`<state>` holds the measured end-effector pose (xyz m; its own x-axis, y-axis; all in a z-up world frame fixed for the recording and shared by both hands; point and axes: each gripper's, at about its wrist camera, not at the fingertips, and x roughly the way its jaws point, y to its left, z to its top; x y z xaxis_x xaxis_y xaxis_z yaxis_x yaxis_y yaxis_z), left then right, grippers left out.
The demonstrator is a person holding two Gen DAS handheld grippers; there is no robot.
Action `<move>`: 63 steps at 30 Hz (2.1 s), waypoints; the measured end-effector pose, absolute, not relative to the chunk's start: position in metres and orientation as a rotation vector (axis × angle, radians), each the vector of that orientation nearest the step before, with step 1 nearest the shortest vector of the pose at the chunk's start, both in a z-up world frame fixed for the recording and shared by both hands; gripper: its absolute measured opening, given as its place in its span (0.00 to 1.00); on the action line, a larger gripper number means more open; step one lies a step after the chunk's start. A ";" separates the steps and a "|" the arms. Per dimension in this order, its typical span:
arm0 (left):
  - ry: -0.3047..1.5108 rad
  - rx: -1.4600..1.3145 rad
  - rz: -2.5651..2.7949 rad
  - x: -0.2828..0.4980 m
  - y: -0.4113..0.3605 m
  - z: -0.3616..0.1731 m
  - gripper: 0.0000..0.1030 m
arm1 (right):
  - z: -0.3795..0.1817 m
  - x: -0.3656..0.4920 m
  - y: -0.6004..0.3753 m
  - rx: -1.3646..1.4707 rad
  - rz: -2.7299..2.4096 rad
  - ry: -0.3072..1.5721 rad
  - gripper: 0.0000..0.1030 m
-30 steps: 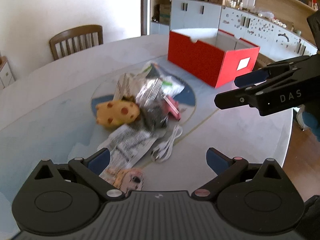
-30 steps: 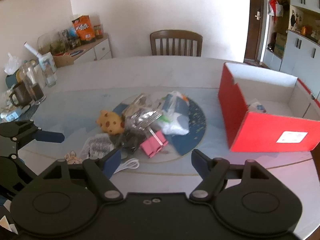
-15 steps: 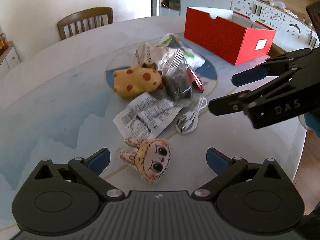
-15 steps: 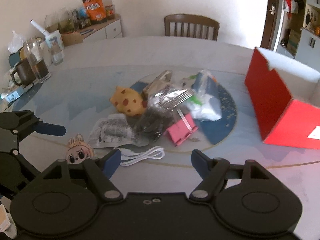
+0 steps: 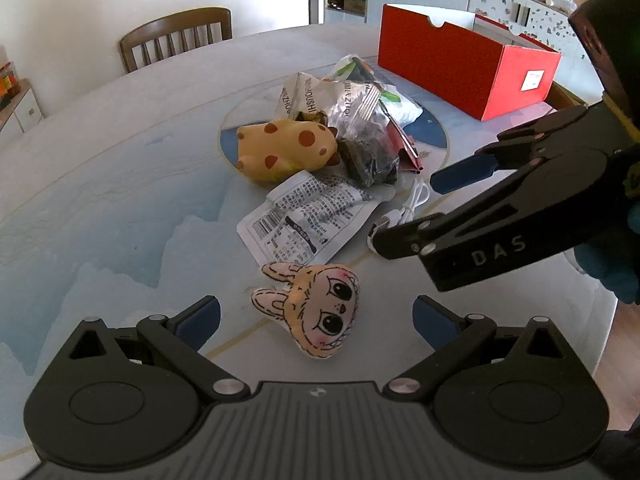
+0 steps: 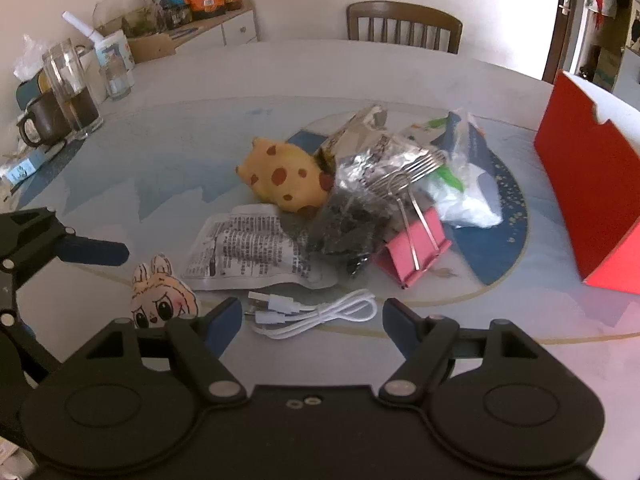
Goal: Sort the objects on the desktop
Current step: 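Grasp the plush bunny keychain with left tool while right tool grasps white USB cable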
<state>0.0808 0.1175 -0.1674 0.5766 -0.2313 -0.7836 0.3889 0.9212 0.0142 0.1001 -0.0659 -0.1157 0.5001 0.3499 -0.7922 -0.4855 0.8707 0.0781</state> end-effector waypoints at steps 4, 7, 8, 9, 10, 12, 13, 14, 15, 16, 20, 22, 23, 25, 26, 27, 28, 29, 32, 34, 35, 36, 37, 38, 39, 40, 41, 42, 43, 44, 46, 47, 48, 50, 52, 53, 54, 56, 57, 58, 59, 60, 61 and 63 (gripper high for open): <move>0.888 0.190 -0.357 0.083 0.120 -0.169 0.99 | -0.122 0.102 -0.063 -0.178 0.515 0.927 0.75; 0.887 0.186 -0.350 0.084 0.121 -0.169 0.99 | -0.125 0.102 -0.060 -0.205 0.523 0.915 0.76; 0.887 0.186 -0.350 0.084 0.121 -0.170 0.99 | -0.125 0.102 -0.059 -0.216 0.526 0.910 0.77; 0.888 0.188 -0.351 0.083 0.121 -0.170 0.99 | -0.126 0.102 -0.058 -0.227 0.529 0.905 0.77; 0.886 0.187 -0.353 0.083 0.121 -0.170 0.98 | -0.127 0.102 -0.057 -0.237 0.530 0.898 0.78; 0.884 0.187 -0.357 0.082 0.120 -0.170 0.96 | -0.127 0.103 -0.057 -0.243 0.539 0.891 0.79; 0.884 0.190 -0.356 0.082 0.120 -0.170 0.93 | -0.127 0.104 -0.057 -0.243 0.545 0.890 0.80; 0.884 0.195 -0.352 0.082 0.119 -0.170 0.90 | -0.127 0.104 -0.058 -0.244 0.548 0.889 0.80; 0.887 0.196 -0.351 0.082 0.119 -0.171 0.88 | -0.127 0.104 -0.058 -0.245 0.551 0.889 0.80; 0.891 0.196 -0.351 0.082 0.119 -0.171 0.83 | -0.127 0.104 -0.059 -0.246 0.554 0.888 0.80; 0.897 0.205 -0.345 0.083 0.118 -0.173 0.69 | -0.126 0.103 -0.060 -0.251 0.560 0.889 0.78; 0.895 0.201 -0.343 0.084 0.118 -0.173 0.64 | -0.126 0.102 -0.062 -0.250 0.562 0.890 0.77; 0.893 0.203 -0.339 0.084 0.118 -0.172 0.62 | -0.126 0.102 -0.062 -0.247 0.563 0.891 0.77; 0.889 0.207 -0.335 0.085 0.117 -0.172 0.57 | -0.125 0.102 -0.063 -0.243 0.562 0.895 0.77; 0.889 0.205 -0.336 0.085 0.117 -0.172 0.55 | -0.125 0.102 -0.064 -0.240 0.561 0.897 0.76; 0.888 0.206 -0.336 0.085 0.117 -0.172 0.55 | -0.124 0.101 -0.064 -0.238 0.562 0.899 0.76; 0.886 0.211 -0.335 0.085 0.116 -0.171 0.54 | -0.124 0.101 -0.064 -0.237 0.562 0.900 0.75; 0.883 0.218 -0.334 0.085 0.115 -0.171 0.53 | -0.124 0.100 -0.065 -0.236 0.562 0.901 0.74; 0.881 0.226 -0.331 0.083 0.114 -0.171 0.53 | -0.123 0.098 -0.067 -0.233 0.556 0.905 0.74; 0.884 0.222 -0.331 0.083 0.114 -0.171 0.53 | -0.124 0.097 -0.068 -0.237 0.553 0.902 0.74; 0.885 0.221 -0.330 0.083 0.114 -0.171 0.53 | -0.124 0.098 -0.069 -0.238 0.552 0.900 0.74; 0.886 0.222 -0.330 0.084 0.113 -0.171 0.53 | -0.124 0.097 -0.069 -0.240 0.553 0.897 0.74; 0.887 0.224 -0.329 0.084 0.113 -0.171 0.53 | -0.125 0.098 -0.069 -0.243 0.553 0.895 0.74; 0.887 0.226 -0.329 0.084 0.113 -0.171 0.53 | -0.125 0.098 -0.068 -0.244 0.554 0.892 0.75; 0.887 0.227 -0.329 0.083 0.113 -0.171 0.53 | -0.126 0.098 -0.068 -0.242 0.553 0.890 0.75; 0.888 0.227 -0.328 0.083 0.113 -0.171 0.53 | -0.126 0.099 -0.068 -0.240 0.551 0.888 0.75; 0.889 0.227 -0.328 0.083 0.112 -0.171 0.53 | -0.127 0.099 -0.067 -0.237 0.547 0.884 0.76; 0.890 0.227 -0.329 0.083 0.112 -0.171 0.53 | -0.127 0.100 -0.066 -0.237 0.545 0.882 0.76; 0.890 0.228 -0.329 0.083 0.112 -0.171 0.53 | -0.128 0.100 -0.065 -0.238 0.544 0.878 0.76; 0.890 0.228 -0.329 0.083 0.112 -0.171 0.53 | -0.128 0.100 -0.064 -0.237 0.544 0.876 0.77; 0.889 0.228 -0.328 0.083 0.113 -0.171 0.53 | -0.128 0.101 -0.064 -0.235 0.544 0.871 0.77; 0.889 0.227 -0.327 0.083 0.113 -0.171 0.53 | -0.128 0.101 -0.064 -0.235 0.543 0.868 0.75; 0.889 0.224 -0.325 0.083 0.113 -0.171 0.53 | -0.128 0.101 -0.065 -0.235 0.542 0.866 0.75; 0.890 0.220 -0.323 0.083 0.113 -0.171 0.52 | -0.127 0.101 -0.065 -0.233 0.542 0.864 0.74; 0.891 0.214 -0.322 0.083 0.114 -0.170 0.52 | -0.126 0.100 -0.067 -0.230 0.532 0.861 0.74; 0.891 0.211 -0.323 0.083 0.114 -0.170 0.52 | -0.125 0.100 -0.068 -0.229 0.529 0.860 0.74; 0.891 0.207 -0.324 0.083 0.114 -0.168 0.51 | -0.125 0.100 -0.069 -0.228 0.525 0.859 0.74; 0.885 0.203 -0.330 0.082 0.113 -0.165 0.51 | -0.122 0.099 -0.072 -0.223 0.516 0.855 0.73; 0.881 0.200 -0.334 0.082 0.112 -0.162 0.51 | -0.120 0.098 -0.074 -0.219 0.514 0.853 0.73; 0.876 0.199 -0.338 0.082 0.110 -0.160 0.51 | -0.118 0.098 -0.077 -0.214 0.511 0.851 0.73; 0.872 0.198 -0.342 0.082 0.109 -0.157 0.51 | -0.116 0.097 -0.079 -0.210 0.508 0.850 0.73; 0.869 0.195 -0.347 0.081 0.107 -0.154 0.51 | -0.114 0.096 -0.082 -0.205 0.505 0.848 0.72; 0.866 0.193 -0.353 0.081 0.106 -0.151 0.51 | -0.113 0.095 -0.084 -0.202 0.500 0.845 0.72; 0.859 0.191 -0.362 0.082 0.103 -0.147 0.51 | -0.108 0.093 -0.090 -0.189 0.492 0.844 0.71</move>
